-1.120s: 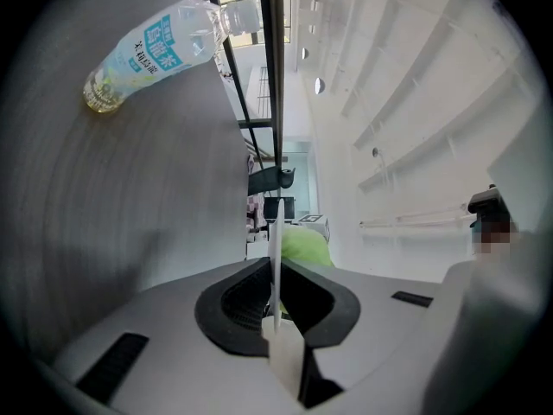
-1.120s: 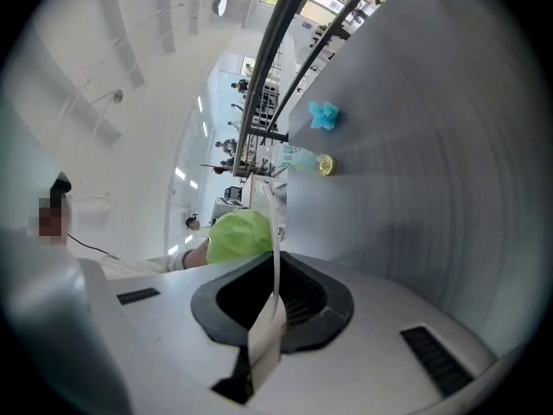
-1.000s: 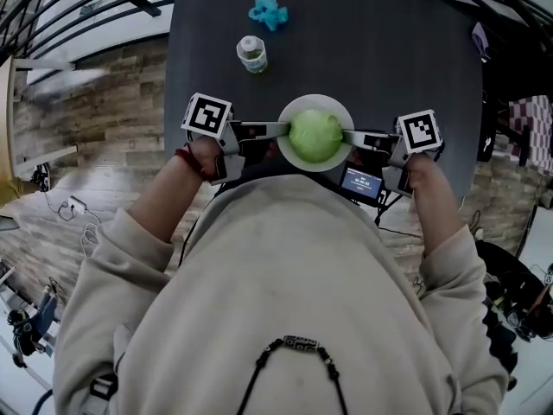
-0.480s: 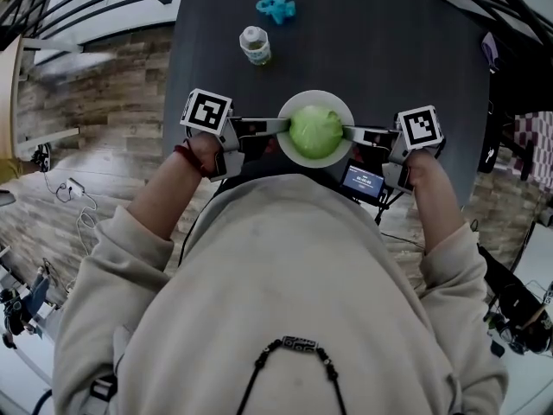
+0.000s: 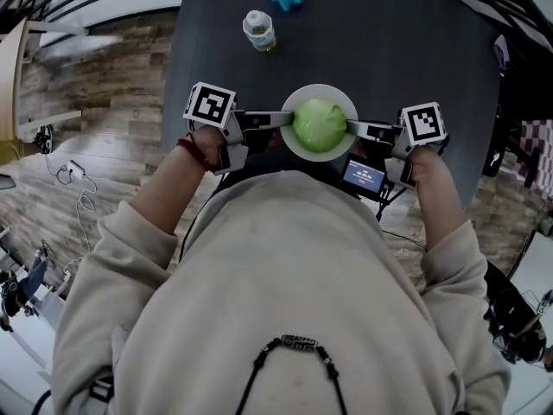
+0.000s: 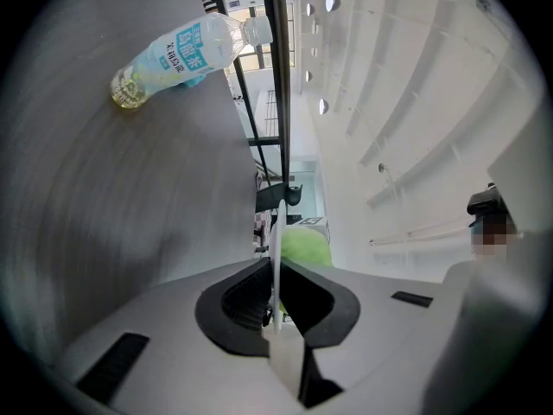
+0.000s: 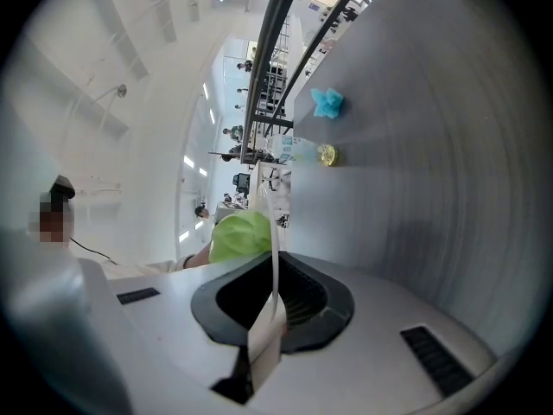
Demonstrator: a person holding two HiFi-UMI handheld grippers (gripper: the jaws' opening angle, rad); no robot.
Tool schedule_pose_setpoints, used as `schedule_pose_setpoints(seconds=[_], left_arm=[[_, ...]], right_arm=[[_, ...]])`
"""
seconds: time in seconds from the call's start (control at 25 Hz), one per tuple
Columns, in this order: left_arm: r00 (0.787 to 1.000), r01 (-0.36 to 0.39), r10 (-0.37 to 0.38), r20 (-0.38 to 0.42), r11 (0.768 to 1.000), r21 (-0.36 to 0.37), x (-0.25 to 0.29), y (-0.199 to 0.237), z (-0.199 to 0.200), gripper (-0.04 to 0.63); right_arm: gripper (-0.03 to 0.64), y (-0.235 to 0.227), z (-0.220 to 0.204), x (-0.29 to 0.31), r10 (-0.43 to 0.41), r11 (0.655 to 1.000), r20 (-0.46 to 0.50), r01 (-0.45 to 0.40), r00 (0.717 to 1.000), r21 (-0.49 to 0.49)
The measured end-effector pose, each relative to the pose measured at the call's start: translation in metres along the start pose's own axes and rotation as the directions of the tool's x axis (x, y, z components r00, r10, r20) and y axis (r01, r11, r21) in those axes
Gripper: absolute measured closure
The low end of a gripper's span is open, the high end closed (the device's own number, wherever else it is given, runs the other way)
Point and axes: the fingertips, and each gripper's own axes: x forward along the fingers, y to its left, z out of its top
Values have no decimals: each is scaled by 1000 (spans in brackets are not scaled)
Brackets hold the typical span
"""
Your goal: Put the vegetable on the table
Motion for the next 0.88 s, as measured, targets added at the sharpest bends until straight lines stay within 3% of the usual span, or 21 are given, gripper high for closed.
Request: schedule_pose_setpoints(seconds=[0.88], left_arm=[[999, -18, 18, 35, 1000, 4, 6, 21, 0, 568]], right_arm=[[589, -22, 0, 5, 26, 1000, 0, -26, 1000, 3]])
